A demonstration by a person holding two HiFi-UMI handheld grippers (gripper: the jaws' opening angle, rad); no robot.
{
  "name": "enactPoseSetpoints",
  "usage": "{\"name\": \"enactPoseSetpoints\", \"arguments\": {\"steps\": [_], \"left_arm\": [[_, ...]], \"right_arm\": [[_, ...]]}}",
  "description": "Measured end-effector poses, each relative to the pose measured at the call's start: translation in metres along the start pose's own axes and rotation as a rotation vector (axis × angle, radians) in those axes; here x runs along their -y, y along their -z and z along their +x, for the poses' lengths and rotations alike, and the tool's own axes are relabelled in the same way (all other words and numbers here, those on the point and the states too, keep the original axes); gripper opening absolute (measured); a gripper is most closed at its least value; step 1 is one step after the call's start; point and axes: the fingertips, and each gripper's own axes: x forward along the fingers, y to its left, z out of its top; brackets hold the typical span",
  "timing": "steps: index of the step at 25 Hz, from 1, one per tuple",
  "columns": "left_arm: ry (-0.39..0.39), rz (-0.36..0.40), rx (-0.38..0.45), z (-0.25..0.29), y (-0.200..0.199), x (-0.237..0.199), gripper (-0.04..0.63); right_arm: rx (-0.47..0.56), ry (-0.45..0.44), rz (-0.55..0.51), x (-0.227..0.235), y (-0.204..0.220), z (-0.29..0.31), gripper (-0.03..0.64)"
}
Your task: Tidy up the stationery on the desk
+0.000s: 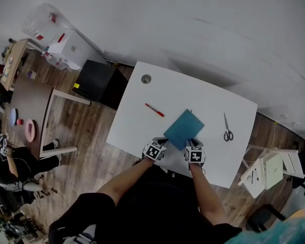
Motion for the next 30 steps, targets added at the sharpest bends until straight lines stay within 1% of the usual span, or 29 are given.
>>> {"name": "enactPoseSetpoints", "arguments": {"steps": [3,5,7,10,12,13,14,16,19,21,23,26,28,30], "left_arm": [[-0.009,0.013,-0.005,-0.002,0.0,-0.003,0.017],[-0.018,0.021,-0.02,-0.005,0.003,-0.011,0.017],[-0.024,0.013,-0.022,-0.008,0.004,-0.016,0.017],[-0.037,-0.004,-0.024,-0.011,0.005,-0.02,0.017],[-0.051,-0.015,-0.029,-0.013,0.006,-0.023,0.017],[-0.059,-0.02,-0.03,-0.014,0.007,-0.025,0.017],[-0.066,-0.028,-0.029,-0.015,0.008,-0.026,0.017],[-0.074,-0.056,-0.019,-0.016,0.009,-0.028,0.017],[-0.054,-0.1,-0.017,-0.014,0.014,-0.025,0.017],[-0.042,-0.116,-0.018,-0.012,0.018,-0.019,0.017],[-0.052,-0.118,-0.015,-0.01,0.019,-0.015,0.017],[-0.095,-0.104,-0.017,-0.008,0.018,-0.015,0.017],[-0.104,-0.131,-0.012,-0.008,0.018,-0.016,0.017],[-0.092,-0.173,-0.006,-0.009,0.018,-0.014,0.017]], "right_arm": [[0.002,0.033,-0.066,-0.004,0.005,-0.001,0.103],[0.006,0.025,-0.058,-0.01,0.007,-0.002,0.101],[-0.019,-0.022,-0.045,-0.024,0.012,-0.001,0.098],[-0.075,-0.118,-0.046,-0.054,0.021,0.002,0.098],[-0.08,-0.154,-0.025,-0.066,0.022,0.005,0.098],[-0.07,-0.158,-0.001,-0.065,0.02,0.004,0.1],[-0.048,-0.152,0.025,-0.058,0.016,0.002,0.1],[0.009,-0.108,0.062,-0.032,0.002,-0.004,0.1],[0.053,-0.03,0.062,0.019,-0.016,-0.008,0.1],[0.053,-0.014,0.056,0.044,-0.022,-0.008,0.1],[0.043,-0.03,0.044,0.055,-0.028,-0.005,0.101],[0.017,-0.093,0.051,0.055,-0.031,0.004,0.101],[0.002,-0.103,0.061,0.055,-0.032,0.009,0.106],[-0.005,-0.102,0.05,0.055,-0.033,0.011,0.106]]}}
